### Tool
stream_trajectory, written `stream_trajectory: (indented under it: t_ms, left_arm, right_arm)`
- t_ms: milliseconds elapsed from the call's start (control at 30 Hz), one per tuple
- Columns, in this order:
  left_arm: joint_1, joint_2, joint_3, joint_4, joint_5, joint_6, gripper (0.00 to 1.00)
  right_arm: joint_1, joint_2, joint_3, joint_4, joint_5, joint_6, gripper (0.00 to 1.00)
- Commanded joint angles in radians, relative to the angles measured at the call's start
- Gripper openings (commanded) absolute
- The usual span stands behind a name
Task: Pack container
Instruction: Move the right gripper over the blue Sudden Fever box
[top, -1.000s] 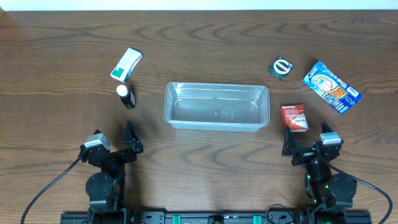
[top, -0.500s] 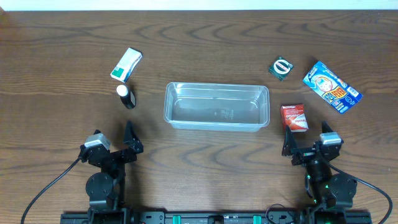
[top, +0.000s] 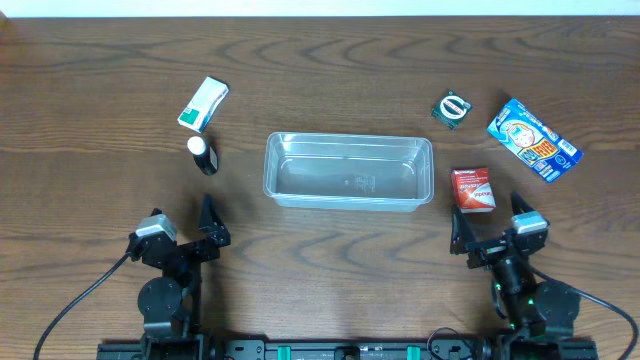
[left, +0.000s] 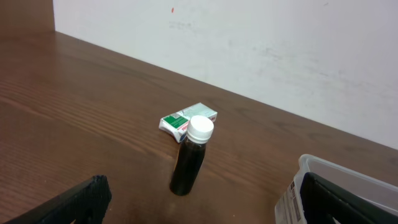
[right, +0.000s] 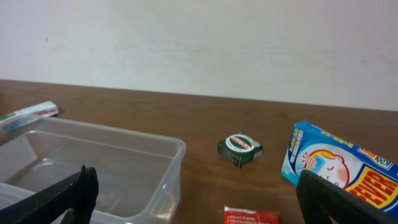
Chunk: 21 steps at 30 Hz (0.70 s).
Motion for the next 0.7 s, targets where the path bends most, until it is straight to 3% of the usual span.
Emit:
stream_trajectory:
  t_ms: [0, 167, 400, 567, 667]
  left_arm:
    - [0.005, 0.002, -0.02, -0.039, -0.005, 0.02, 0.98]
    - [0.005, 0.002, -0.02, -0.039, -0.005, 0.019, 0.98]
    - [0.005, 0.002, -0.02, -0.039, -0.005, 0.019, 0.98]
    - [0.005, 0.002, -0.02, -0.039, -0.005, 0.019, 0.98]
    - [0.005, 0.002, -0.02, -0.039, -0.005, 0.02, 0.98]
  right_arm:
    - [-0.011, 0.102, 0.122, -0.033, -0.016, -0.022, 0.99]
    - [-0.029, 0.403, 0.366, -0.137, -0.015, -0.043, 0.99]
    - [-0.078, 0.943, 0.892, -0.491, -0.017, -0.048, 0.99]
    - [-0.106, 1.223, 1.199, -0.732, -0.008, -0.196, 0.99]
    - [-0.116, 1.323, 1.288, -0.776, 0.045, -0.237, 0.99]
